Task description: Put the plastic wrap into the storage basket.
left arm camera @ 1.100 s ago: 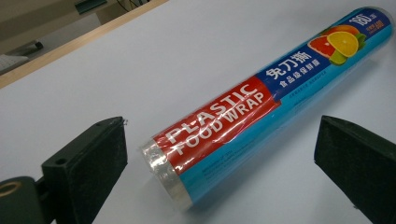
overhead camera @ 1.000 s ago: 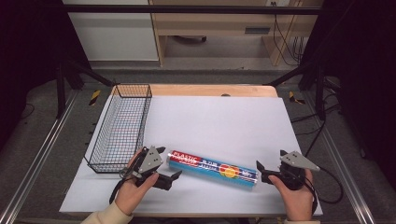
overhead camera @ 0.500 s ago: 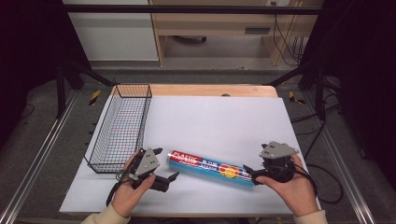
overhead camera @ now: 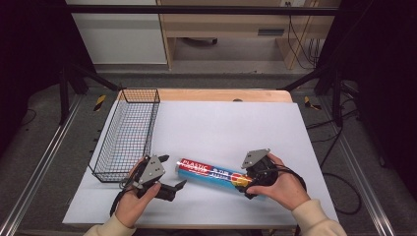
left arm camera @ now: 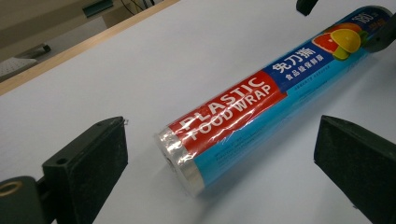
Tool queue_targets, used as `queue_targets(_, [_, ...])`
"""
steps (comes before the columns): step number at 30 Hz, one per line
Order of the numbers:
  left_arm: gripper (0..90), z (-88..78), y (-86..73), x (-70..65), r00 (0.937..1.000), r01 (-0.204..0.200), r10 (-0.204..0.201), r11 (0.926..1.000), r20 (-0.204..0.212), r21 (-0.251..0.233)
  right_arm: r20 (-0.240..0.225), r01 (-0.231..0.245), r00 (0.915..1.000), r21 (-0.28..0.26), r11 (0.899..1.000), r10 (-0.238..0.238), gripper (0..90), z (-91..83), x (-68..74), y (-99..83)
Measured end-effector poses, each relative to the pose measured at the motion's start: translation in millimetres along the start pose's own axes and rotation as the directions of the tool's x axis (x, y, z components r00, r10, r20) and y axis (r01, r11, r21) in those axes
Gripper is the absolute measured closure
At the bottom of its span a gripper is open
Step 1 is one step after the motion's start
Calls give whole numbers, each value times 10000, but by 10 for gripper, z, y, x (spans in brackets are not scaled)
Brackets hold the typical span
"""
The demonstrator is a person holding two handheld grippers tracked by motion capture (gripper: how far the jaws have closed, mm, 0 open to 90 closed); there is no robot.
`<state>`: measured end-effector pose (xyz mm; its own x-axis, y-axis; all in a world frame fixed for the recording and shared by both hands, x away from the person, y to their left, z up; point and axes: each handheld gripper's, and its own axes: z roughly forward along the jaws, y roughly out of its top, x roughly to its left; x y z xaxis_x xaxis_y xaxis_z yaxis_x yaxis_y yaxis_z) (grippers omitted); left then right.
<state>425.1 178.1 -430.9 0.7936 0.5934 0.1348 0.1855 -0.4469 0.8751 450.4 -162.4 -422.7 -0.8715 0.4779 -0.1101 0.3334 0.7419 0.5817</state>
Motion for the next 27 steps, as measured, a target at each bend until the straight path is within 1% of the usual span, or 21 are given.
queue_targets(2, [28, -2, 0, 1, 10000, 1, -1, 10000, 24, -1, -272, -62, 9996, 79, 9999, 65, 92, 82, -4, -16])
queue_targets(3, [28, -2, 0, 1, 10000, 1, -1, 10000, 24, -1, -272, -62, 9996, 79, 9999, 65, 92, 82, -4, -16])
queue_targets(4, [28, 0, 0, 0, 10000, -12, 12, 10000, 40, 0, -437, -29, 9990, 343, 9994, 44, 104, 169, 4, -38])
queue_targets(6, [28, 4, -1, -1, 10000, -30, 30, 10000, 59, 16, -444, 61, 9990, 420, 9991, -43, 104, 196, 7, -45])
queue_targets(7, [28, 7, -3, -2, 10000, -44, 43, 10000, 78, 34, -482, 109, 9988, 523, 9986, -84, 107, 220, 13, -50])
queue_targets(8, [28, 8, -3, -2, 9999, -47, 46, 10000, 92, 42, -512, 253, 9984, 680, 9974, -218, 121, 258, 20, -51])
queue_targets(9, [28, 7, -1, -3, 9999, -56, 56, 10000, 107, 36, -635, 344, 9976, 876, 9956, -289, 131, 293, 26, -50])
queue_targets(10, [28, 7, 1, -3, 9999, -65, 64, 10000, 118, 36, -677, 444, 9970, 926, 9947, -382, 145, 313, 25, -50])
queue_targets(12, [29, 8, 3, -4, 9999, -107, 107, 9999, 121, 64, -830, 488, 9957, 1064, 9931, -401, 192, 337, 22, -47])
queue_targets(15, [29, 8, 5, -6, 9998, -161, 159, 9998, 151, 106, -887, 565, 9950, 1296, 9900, -452, 250, 349, 3, -31])
queue_targets(16, [29, 8, 5, -6, 9998, -161, 159, 9998, 151, 106, -887, 565, 9950, 1296, 9900, -452, 250, 349, 3, -31])
queue_targets(17, [29, 9, 8, -10, 9997, -201, 199, 9997, 174, 131, -954, 615, 9943, 1544, 9861, -470, 279, 370, -17, -24])
queue_targets(18, [29, 9, 8, -10, 9997, -201, 199, 9997, 174, 131, -954, 615, 9943, 1544, 9861, -470, 279, 370, -17, -24])
queue_targets(19, [29, 10, 9, -13, 9996, -229, 226, 9996, 195, 148, -1016, 506, 9942, 1596, 9859, -345, 283, 381, -17, -18])
queue_targets(20, [29, 12, 11, -21, 9993, -311, 308, 9994, 201, 169, -1025, 530, 9941, 1775, 9827, -351, 284, 398, -23, -9])
queue_targets(23, [30, 22, 15, -36, 9989, -380, 373, 9990, 283, 230, -1055, 485, 9940, 1976, 9791, -279, 285, 415, -22, 3])
queue_targets(27, [31, 38, 19, -62, 9979, -542, 529, 9979, 382, 348, -950, 621, 9946, 2175, 9741, -422, 292, 419, -5, 20])
